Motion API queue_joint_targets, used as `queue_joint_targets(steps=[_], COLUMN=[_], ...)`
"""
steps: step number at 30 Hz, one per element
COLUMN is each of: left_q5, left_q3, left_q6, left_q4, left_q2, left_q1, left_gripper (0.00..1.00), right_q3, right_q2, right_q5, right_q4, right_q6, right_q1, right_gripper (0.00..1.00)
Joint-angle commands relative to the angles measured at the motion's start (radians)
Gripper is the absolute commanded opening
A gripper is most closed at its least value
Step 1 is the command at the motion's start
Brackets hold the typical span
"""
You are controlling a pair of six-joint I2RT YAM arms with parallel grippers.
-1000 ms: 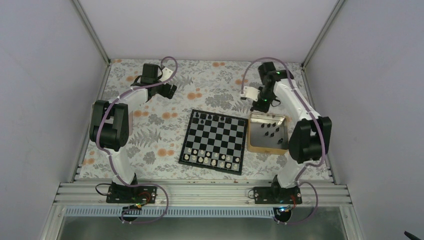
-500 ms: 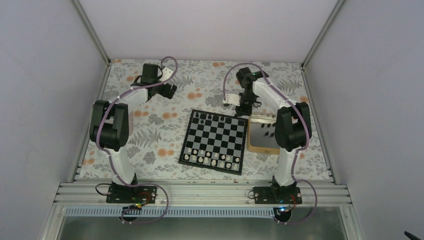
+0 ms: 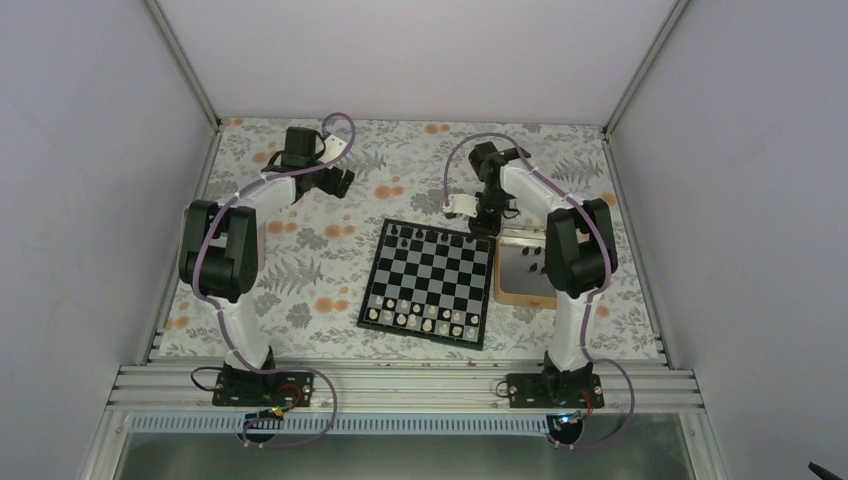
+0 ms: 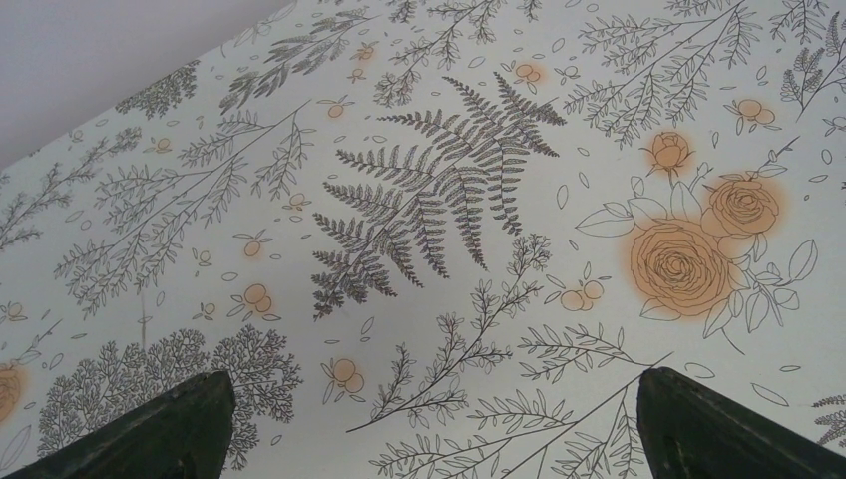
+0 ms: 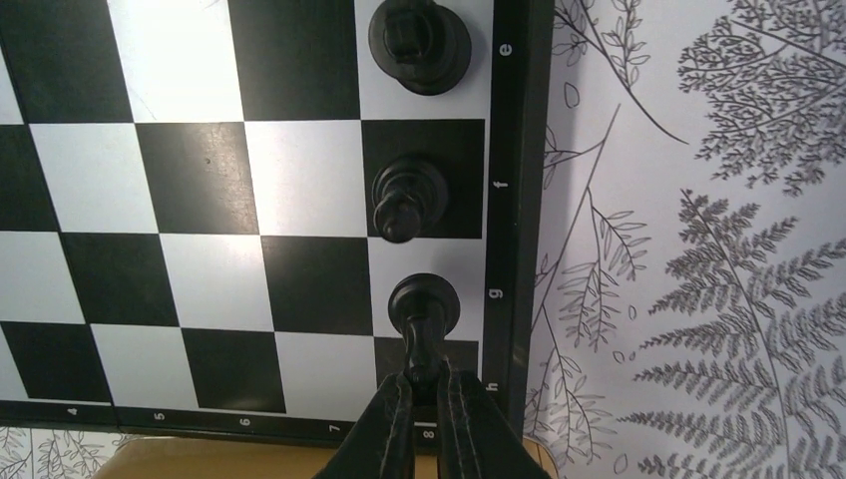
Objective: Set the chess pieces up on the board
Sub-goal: Place the chess piece on the chessboard, then pick up the chess piece from the storage box.
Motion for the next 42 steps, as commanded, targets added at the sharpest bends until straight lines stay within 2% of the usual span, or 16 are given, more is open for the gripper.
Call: queue_joint_targets(steps=[1, 12, 25, 32, 42], left_q5=[0.018, 0.027, 0.026, 0.022, 0.016], left_q3=[0.006, 0.004, -0.002, 0.001, 0.006], left_q6=[0.004, 0.004, 0.005, 0.005, 0.0], left_q4=[0.008, 0.01, 0.013, 0.017, 0.02], left_q2=[0.004, 0.005, 0.009, 0.012, 0.023], left_q1=[0.002, 0.001, 0.002, 0.002, 0.005], left_gripper=[1.0, 1.0, 1.0, 1.0, 1.0], right_q3=[-0.002, -0.014, -0.013, -0.038, -0.314], right_q2=[0.031, 0.031, -0.016, -0.179, -0.332], right_q5=[-0.022, -0.004, 0.005, 0.044, 0.101], right_q4=[0.003, -0.001, -0.003, -0.066, 0.004], right_q6=[-0.001, 0.001, 0.011, 0.003, -0.021], right_q1=[0.014, 0.016, 0.004, -0.121, -0.318], right_gripper=[0.08, 0.11, 0.23, 0.27, 0.29])
